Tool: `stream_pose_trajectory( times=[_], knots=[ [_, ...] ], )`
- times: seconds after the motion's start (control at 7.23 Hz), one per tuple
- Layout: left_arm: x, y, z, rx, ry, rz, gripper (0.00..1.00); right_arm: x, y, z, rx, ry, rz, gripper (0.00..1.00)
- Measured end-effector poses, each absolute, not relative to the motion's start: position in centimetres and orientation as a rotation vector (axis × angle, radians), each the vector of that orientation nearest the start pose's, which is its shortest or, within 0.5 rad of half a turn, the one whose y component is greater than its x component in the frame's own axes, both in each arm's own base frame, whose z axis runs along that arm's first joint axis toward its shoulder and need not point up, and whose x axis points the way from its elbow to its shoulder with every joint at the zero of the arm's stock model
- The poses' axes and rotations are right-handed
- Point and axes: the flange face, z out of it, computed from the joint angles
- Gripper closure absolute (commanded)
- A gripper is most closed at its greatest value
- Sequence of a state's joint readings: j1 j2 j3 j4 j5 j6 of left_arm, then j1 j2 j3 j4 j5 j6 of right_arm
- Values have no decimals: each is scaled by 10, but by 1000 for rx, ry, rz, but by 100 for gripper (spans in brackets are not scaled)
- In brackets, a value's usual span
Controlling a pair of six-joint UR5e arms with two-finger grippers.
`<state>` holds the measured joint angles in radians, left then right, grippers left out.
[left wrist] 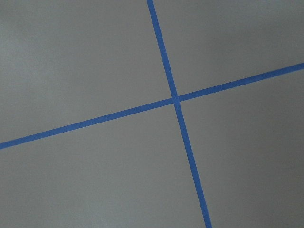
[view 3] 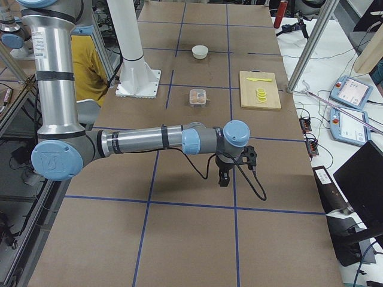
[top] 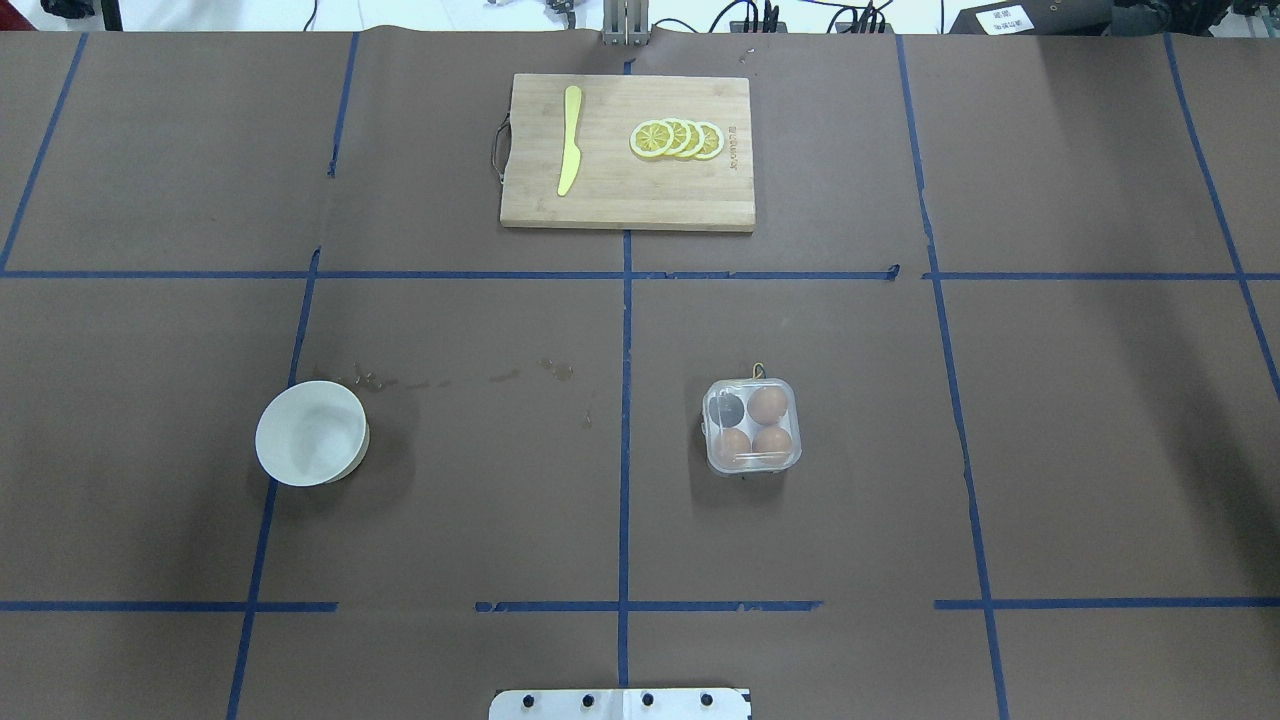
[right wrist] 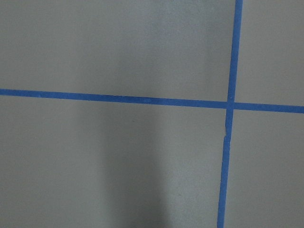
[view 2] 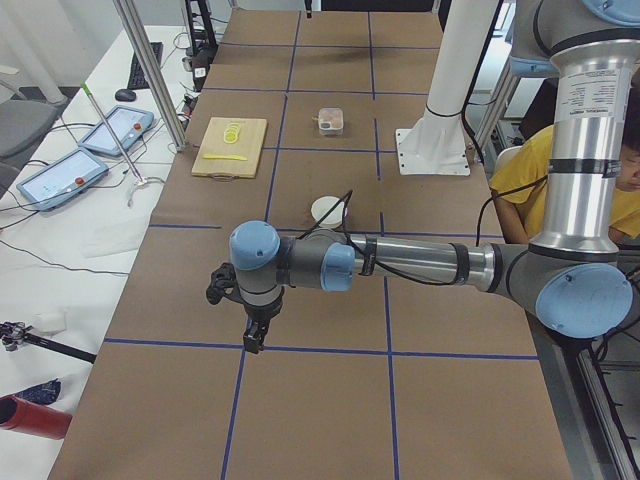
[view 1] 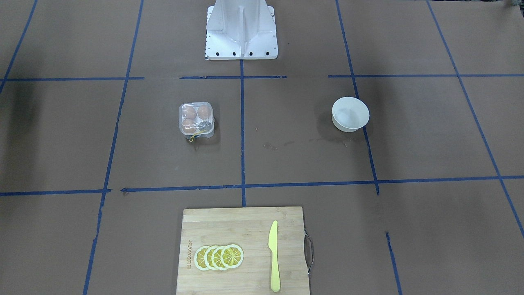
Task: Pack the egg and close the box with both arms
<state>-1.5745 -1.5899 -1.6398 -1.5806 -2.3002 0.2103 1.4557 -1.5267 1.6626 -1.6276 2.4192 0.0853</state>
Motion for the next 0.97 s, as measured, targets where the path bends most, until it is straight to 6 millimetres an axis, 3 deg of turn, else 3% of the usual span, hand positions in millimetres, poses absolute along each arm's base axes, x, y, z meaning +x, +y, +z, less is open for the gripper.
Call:
stream_pose_trajectory(
  times=[0.97],
  knots=[
    [-70, -505, 613, 180, 718, 236, 0, -1, -517, 589, -8, -853, -59, 0]
  ],
)
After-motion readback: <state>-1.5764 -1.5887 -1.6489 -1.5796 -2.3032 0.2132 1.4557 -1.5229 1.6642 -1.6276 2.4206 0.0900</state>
